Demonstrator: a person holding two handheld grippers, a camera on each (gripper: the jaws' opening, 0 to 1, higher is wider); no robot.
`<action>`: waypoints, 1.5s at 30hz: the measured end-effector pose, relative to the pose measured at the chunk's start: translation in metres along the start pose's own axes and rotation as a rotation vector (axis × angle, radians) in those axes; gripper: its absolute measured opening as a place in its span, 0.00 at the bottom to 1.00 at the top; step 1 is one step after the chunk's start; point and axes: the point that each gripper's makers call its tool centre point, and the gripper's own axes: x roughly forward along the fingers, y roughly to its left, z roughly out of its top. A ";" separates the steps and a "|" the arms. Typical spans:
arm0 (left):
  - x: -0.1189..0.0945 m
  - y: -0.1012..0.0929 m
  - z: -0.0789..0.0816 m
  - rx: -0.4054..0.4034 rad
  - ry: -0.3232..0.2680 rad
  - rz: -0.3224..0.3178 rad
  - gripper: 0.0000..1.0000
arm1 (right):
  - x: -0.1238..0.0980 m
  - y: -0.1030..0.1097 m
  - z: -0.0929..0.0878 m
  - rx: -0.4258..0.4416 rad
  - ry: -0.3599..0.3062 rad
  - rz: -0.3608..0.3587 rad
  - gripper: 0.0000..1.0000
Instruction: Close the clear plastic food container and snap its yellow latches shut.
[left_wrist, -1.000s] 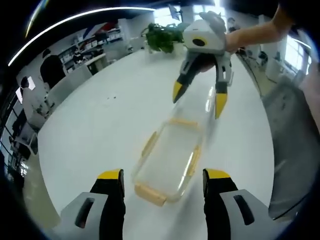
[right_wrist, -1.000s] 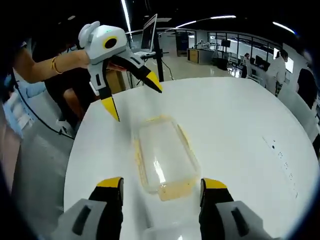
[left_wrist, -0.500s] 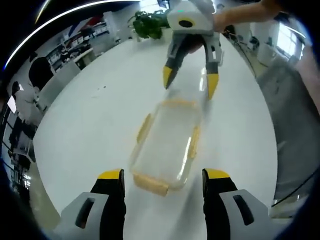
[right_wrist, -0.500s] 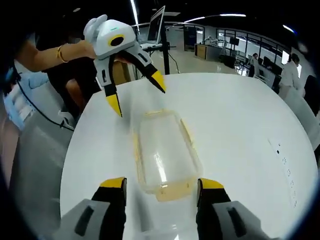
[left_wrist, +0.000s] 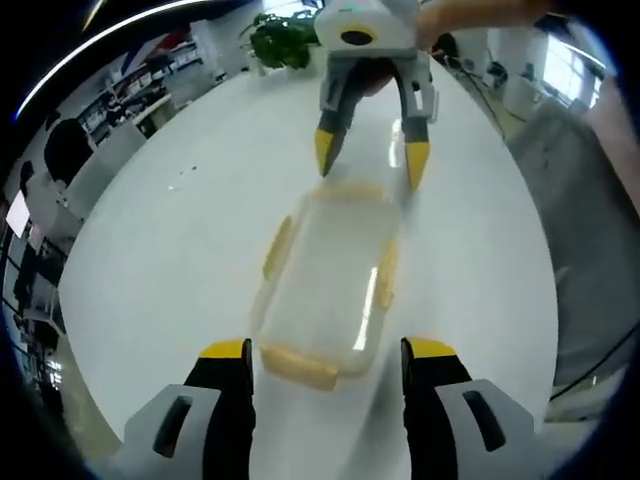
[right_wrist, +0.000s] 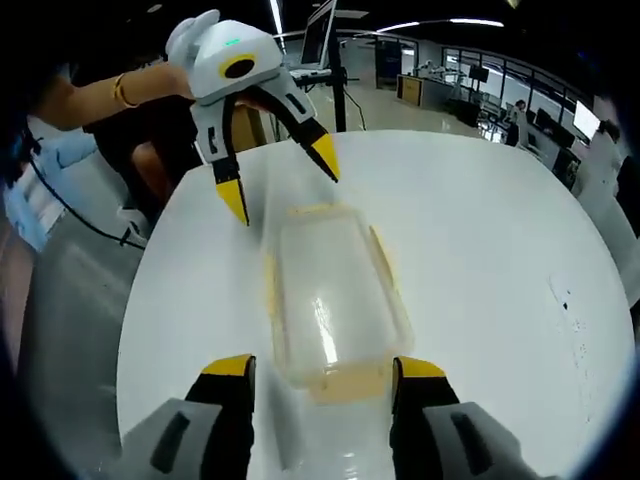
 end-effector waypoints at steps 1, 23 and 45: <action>0.000 0.000 -0.001 0.001 0.001 -0.002 0.58 | 0.001 -0.001 0.000 0.002 0.006 0.000 0.53; 0.015 0.010 -0.021 -0.010 0.057 -0.038 0.54 | 0.005 -0.008 -0.016 -0.066 0.113 0.007 0.51; 0.018 0.006 -0.031 0.084 0.124 -0.116 0.52 | 0.015 -0.009 -0.026 -0.129 0.200 0.023 0.49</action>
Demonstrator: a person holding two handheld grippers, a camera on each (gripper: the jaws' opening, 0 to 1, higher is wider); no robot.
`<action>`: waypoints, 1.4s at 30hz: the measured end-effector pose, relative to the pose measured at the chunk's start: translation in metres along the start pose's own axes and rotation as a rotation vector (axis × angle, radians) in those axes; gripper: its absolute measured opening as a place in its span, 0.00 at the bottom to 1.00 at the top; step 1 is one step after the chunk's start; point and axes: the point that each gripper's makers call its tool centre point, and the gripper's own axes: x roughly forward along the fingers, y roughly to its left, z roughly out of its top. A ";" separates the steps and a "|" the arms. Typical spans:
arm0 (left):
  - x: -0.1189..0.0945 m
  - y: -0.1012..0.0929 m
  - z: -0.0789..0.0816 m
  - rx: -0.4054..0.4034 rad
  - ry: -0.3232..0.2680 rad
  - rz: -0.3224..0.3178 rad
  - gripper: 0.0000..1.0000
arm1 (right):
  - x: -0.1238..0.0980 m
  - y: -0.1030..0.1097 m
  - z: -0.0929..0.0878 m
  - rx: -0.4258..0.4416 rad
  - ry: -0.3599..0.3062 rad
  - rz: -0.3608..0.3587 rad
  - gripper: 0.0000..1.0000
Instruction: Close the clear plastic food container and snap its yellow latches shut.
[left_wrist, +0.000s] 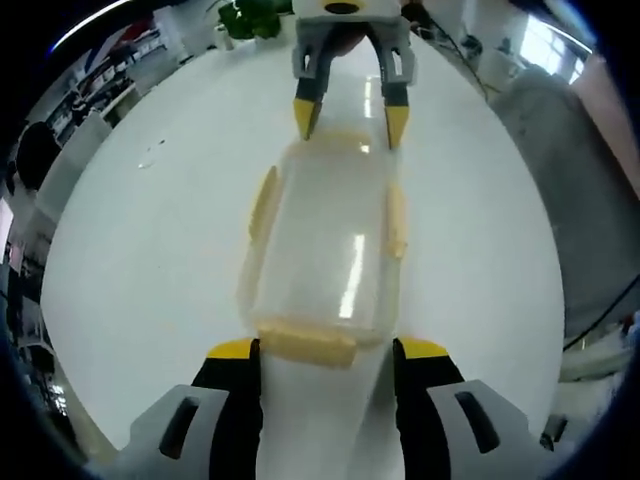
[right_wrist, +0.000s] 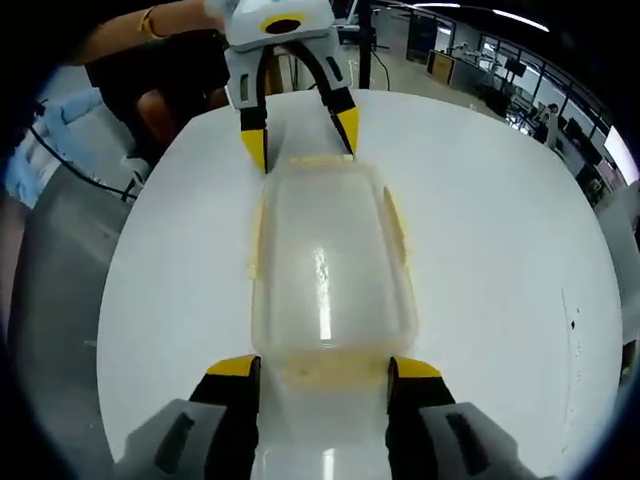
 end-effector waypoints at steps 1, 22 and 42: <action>0.000 0.000 0.000 0.002 0.002 -0.002 0.52 | 0.000 0.000 0.000 -0.002 0.002 0.000 0.49; 0.006 0.008 -0.003 0.046 0.025 -0.009 0.43 | 0.000 -0.005 -0.004 -0.041 0.020 0.009 0.42; 0.007 0.007 -0.001 0.049 0.048 -0.055 0.39 | 0.000 -0.006 -0.006 -0.073 0.050 -0.014 0.38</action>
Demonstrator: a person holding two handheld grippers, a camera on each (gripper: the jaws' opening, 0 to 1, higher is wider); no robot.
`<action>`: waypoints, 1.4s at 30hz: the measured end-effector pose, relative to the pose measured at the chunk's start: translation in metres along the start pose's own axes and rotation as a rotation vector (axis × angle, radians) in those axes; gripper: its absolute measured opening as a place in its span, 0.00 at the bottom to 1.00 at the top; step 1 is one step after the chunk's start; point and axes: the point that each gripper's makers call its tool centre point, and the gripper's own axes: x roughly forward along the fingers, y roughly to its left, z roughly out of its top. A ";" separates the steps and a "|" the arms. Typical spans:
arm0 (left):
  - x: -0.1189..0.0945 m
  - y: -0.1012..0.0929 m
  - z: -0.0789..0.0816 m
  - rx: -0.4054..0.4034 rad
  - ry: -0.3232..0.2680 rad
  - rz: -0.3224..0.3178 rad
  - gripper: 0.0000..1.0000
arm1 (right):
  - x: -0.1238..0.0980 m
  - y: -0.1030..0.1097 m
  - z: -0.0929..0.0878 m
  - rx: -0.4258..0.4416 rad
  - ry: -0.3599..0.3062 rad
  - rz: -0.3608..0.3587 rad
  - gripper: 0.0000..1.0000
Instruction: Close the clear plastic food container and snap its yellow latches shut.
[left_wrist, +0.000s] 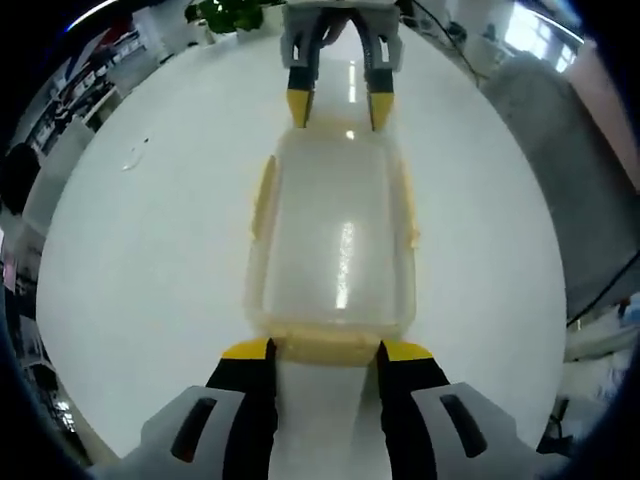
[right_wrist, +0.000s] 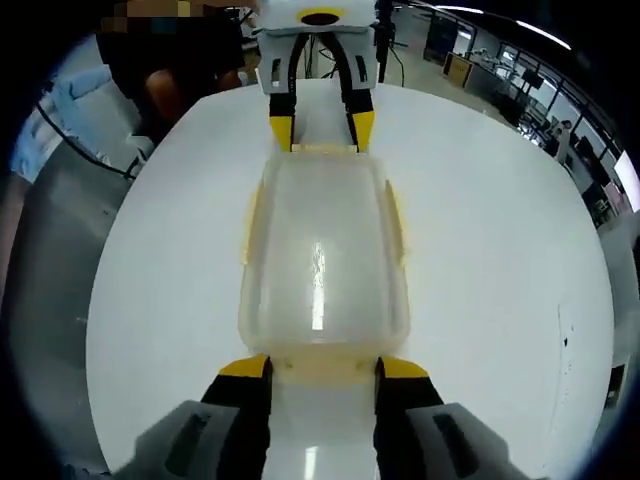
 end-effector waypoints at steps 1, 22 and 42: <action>0.000 0.000 0.000 0.000 0.001 -0.003 0.39 | 0.000 0.000 0.000 -0.001 0.000 0.000 0.38; 0.001 0.000 -0.001 0.014 0.019 -0.005 0.36 | 0.001 0.001 0.000 -0.008 0.029 -0.002 0.36; -0.022 -0.012 0.005 0.009 0.026 -0.015 0.37 | -0.018 0.016 0.011 -0.011 0.005 0.008 0.36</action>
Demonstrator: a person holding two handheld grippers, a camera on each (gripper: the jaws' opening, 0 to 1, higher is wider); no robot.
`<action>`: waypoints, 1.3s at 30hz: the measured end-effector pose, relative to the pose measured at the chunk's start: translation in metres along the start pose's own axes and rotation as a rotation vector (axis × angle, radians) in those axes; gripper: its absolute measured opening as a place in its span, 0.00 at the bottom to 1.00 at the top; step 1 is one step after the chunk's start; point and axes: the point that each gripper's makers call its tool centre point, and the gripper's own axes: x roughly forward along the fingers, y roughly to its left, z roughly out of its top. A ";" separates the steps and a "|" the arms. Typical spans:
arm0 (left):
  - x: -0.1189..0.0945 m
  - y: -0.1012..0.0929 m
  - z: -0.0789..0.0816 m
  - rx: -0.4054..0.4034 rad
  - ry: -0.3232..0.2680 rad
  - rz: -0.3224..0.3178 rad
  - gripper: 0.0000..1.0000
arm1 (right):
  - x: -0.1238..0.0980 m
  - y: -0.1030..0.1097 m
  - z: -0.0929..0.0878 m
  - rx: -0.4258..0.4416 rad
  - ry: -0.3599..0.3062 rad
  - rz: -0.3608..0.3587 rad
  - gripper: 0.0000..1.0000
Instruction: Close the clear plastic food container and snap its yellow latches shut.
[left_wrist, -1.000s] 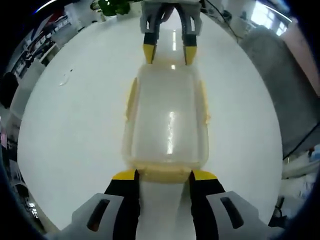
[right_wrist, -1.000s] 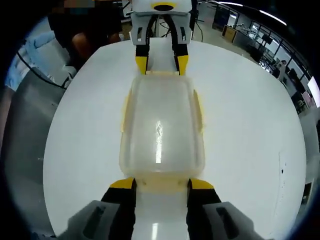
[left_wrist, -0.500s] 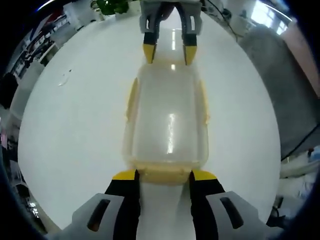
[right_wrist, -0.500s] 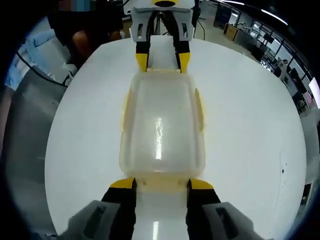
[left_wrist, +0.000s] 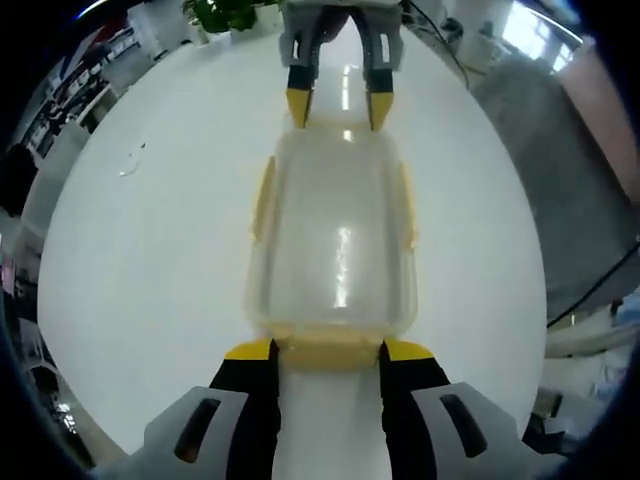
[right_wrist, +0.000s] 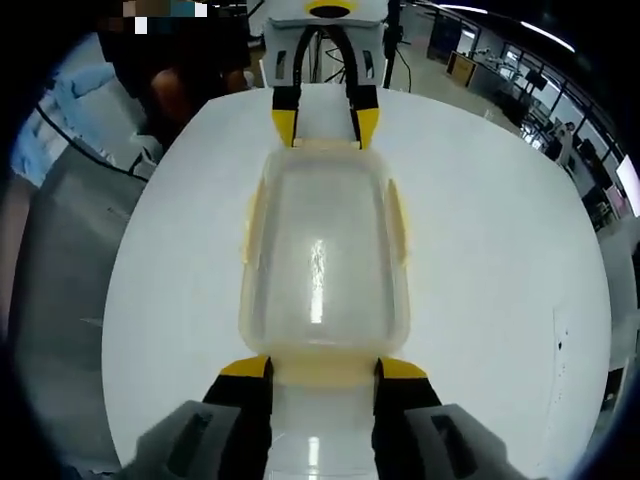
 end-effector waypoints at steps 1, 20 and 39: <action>0.000 0.000 0.000 0.001 0.000 0.001 0.37 | -0.002 0.001 0.000 0.000 -0.001 -0.002 0.36; -0.027 -0.008 0.011 0.003 0.012 0.017 0.37 | -0.031 0.009 0.008 -0.003 -0.036 -0.019 0.36; -0.045 -0.016 0.026 0.008 0.029 0.039 0.37 | -0.054 0.015 0.009 -0.031 -0.049 -0.039 0.36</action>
